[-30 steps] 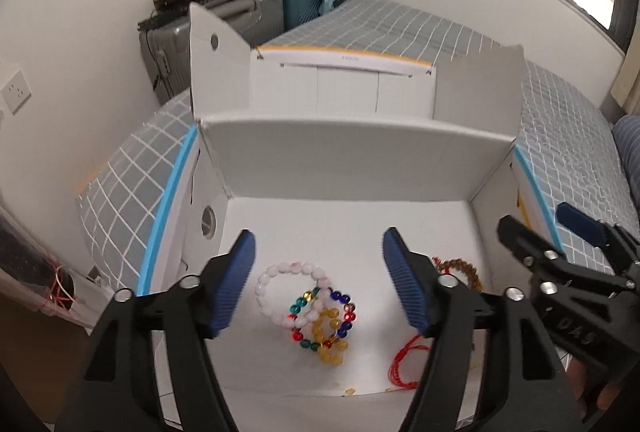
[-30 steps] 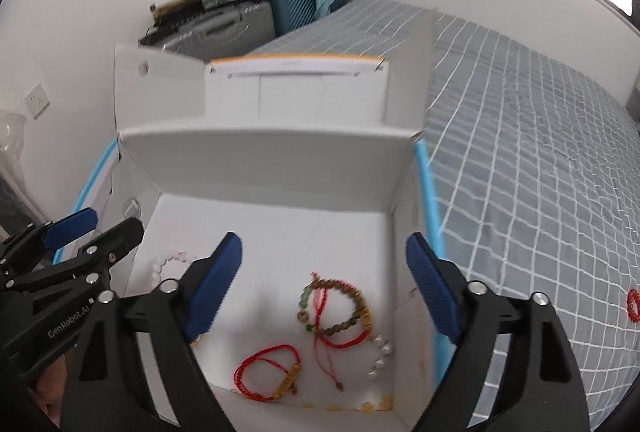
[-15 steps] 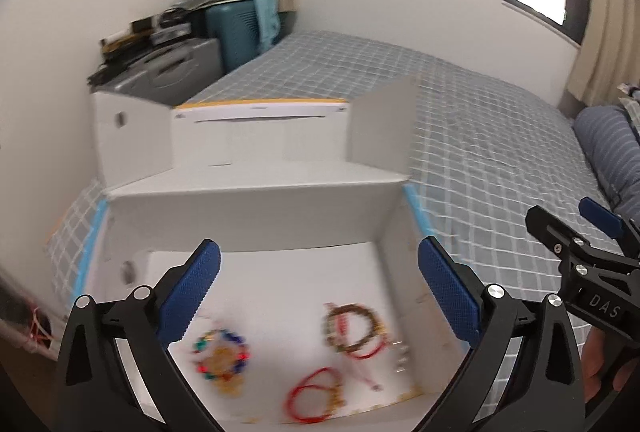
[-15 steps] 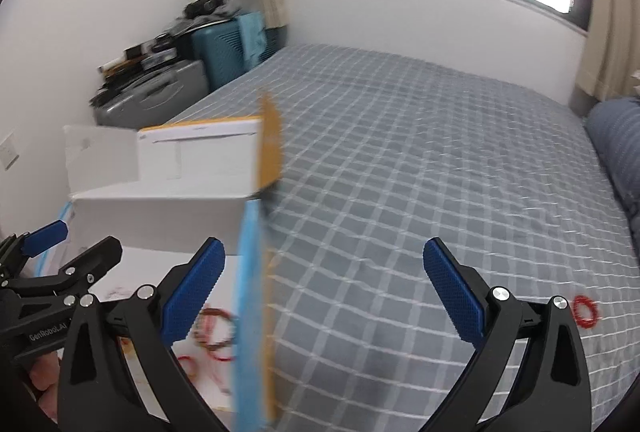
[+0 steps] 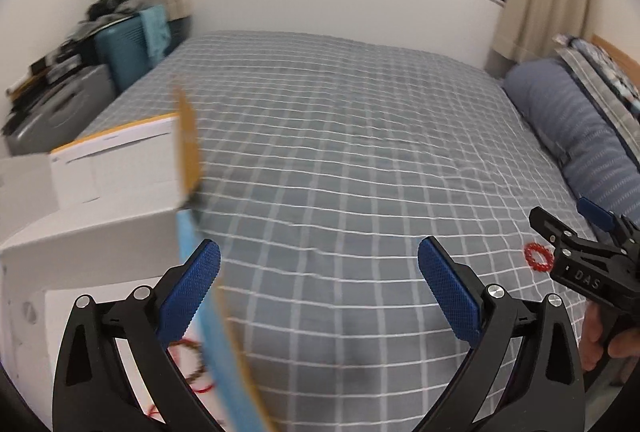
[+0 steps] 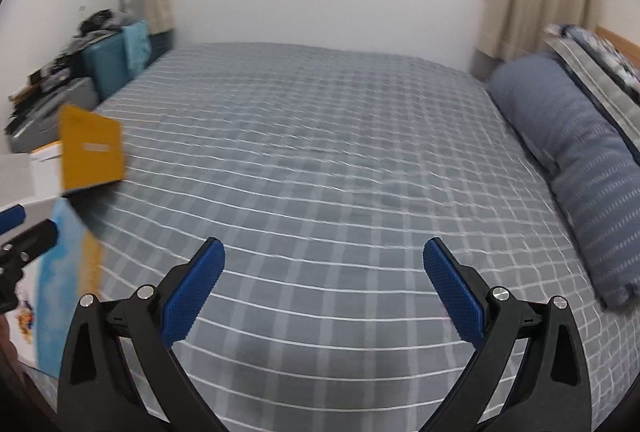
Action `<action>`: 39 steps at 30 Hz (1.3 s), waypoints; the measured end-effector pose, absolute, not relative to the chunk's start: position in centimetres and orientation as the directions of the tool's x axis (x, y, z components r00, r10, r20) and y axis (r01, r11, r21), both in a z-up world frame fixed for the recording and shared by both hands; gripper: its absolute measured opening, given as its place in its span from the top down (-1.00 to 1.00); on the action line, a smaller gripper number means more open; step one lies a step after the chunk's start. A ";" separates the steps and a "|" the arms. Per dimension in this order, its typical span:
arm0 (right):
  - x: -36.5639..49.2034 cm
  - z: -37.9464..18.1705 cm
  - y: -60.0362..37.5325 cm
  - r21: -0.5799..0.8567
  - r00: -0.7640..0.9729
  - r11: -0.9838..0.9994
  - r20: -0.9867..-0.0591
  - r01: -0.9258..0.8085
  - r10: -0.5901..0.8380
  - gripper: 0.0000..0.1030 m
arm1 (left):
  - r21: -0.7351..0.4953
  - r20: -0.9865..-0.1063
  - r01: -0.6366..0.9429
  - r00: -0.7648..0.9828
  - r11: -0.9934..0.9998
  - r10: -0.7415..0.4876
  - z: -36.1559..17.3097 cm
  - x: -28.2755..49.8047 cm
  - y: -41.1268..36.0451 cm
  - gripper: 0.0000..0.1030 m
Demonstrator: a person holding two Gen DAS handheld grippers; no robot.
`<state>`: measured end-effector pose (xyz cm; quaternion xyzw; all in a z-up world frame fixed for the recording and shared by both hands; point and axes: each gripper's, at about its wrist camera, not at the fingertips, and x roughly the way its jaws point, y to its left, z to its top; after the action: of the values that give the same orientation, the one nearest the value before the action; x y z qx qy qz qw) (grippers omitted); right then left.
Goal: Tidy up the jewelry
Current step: 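Move the open right tool from the box to the red bead bracelet, then close right tool on the red bead bracelet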
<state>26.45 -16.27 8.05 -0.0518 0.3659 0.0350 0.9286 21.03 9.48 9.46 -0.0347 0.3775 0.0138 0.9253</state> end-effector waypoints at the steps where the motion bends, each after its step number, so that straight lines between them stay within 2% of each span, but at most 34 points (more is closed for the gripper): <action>1: 27.0 7.5 -17.6 -0.070 0.718 0.993 -0.696 -0.094 0.019 -0.85 | -0.051 -0.703 -0.037 0.711 0.998 -0.010 9.1 21.6 8.3 -0.89; 8: 29.7 3.7 -24.0 -0.042 0.636 0.999 -0.772 -0.035 -0.010 -0.85 | -0.028 -0.733 0.056 0.677 0.998 -0.059 6.5 24.4 2.9 -0.89; 15: 31.8 -0.5 -27.5 -0.084 0.566 0.996 -0.822 -0.006 -0.065 -0.85 | -0.050 -0.771 0.081 0.631 0.995 -0.090 3.2 26.0 0.8 -0.89; 20: 32.4 -2.9 -28.2 -0.079 0.519 0.997 -0.853 -0.013 -0.061 -0.68 | -0.058 -0.779 0.075 0.620 0.996 -0.092 1.5 27.1 0.5 -0.89; 32: 33.7 -6.9 -29.2 -0.109 0.423 0.994 -0.901 -0.015 -0.093 -0.08 | -0.066 -0.809 0.069 0.580 0.995 -0.094 -0.8 27.8 0.6 -0.89; 36: 33.8 -7.2 -28.9 -0.083 0.408 0.995 -0.912 -0.054 -0.054 0.25 | -0.070 -0.812 0.080 0.575 0.994 -0.103 -0.4 27.5 0.6 -0.89; 38: 34.0 -7.2 -28.8 -0.075 0.396 0.995 -0.917 -0.064 -0.044 0.45 | -0.061 -0.810 0.085 0.578 0.995 -0.099 -0.3 27.4 0.5 -0.89; 39: 34.1 -7.2 -28.7 -0.072 0.391 0.995 -0.919 -0.063 -0.042 0.61 | -0.061 -0.809 0.086 0.579 0.994 -0.100 -0.2 27.3 0.5 -0.89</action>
<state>34.08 -28.73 -7.21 -0.0474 0.5516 0.0062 0.8327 27.31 0.53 -0.17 -0.0077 0.4558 -0.0522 0.8885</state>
